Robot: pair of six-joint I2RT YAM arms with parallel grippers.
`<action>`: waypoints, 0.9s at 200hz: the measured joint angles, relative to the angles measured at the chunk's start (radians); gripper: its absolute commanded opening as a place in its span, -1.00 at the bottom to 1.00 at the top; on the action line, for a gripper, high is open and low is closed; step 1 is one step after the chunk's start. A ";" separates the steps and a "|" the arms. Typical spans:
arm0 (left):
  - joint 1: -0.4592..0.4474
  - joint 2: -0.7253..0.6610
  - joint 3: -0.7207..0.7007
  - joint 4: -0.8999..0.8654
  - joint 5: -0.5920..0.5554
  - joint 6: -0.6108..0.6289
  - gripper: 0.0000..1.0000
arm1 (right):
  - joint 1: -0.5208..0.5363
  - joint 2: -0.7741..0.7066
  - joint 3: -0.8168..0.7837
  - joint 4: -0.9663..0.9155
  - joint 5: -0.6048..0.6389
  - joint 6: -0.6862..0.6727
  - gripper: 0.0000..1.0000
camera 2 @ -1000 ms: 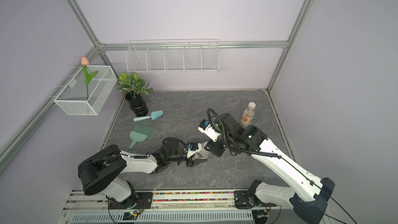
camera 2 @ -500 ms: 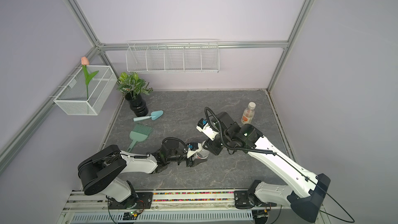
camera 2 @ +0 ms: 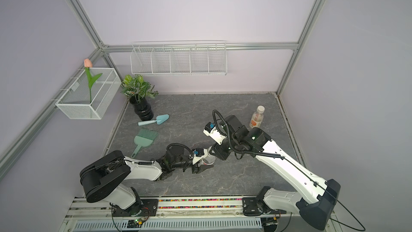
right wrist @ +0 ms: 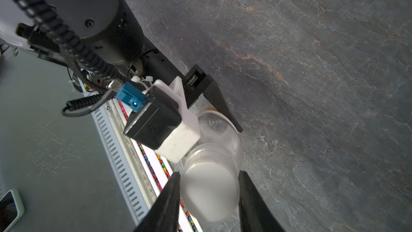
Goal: Screw on the bottle caps
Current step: Screw the bottle cap onto the plastic bottle.
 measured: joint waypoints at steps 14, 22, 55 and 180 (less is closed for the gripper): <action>0.000 -0.001 -0.001 0.013 0.000 0.000 0.26 | -0.002 -0.011 -0.003 0.005 -0.008 0.002 -0.27; 0.000 -0.002 -0.003 0.019 0.000 0.000 0.26 | -0.003 -0.018 -0.006 0.006 -0.016 0.002 -0.25; 0.000 -0.002 -0.013 0.037 0.000 0.000 0.26 | -0.005 -0.027 -0.018 0.012 -0.032 0.006 -0.24; -0.004 -0.010 -0.022 0.023 -0.013 0.001 0.25 | -0.005 -0.001 -0.024 0.028 -0.055 0.018 -0.21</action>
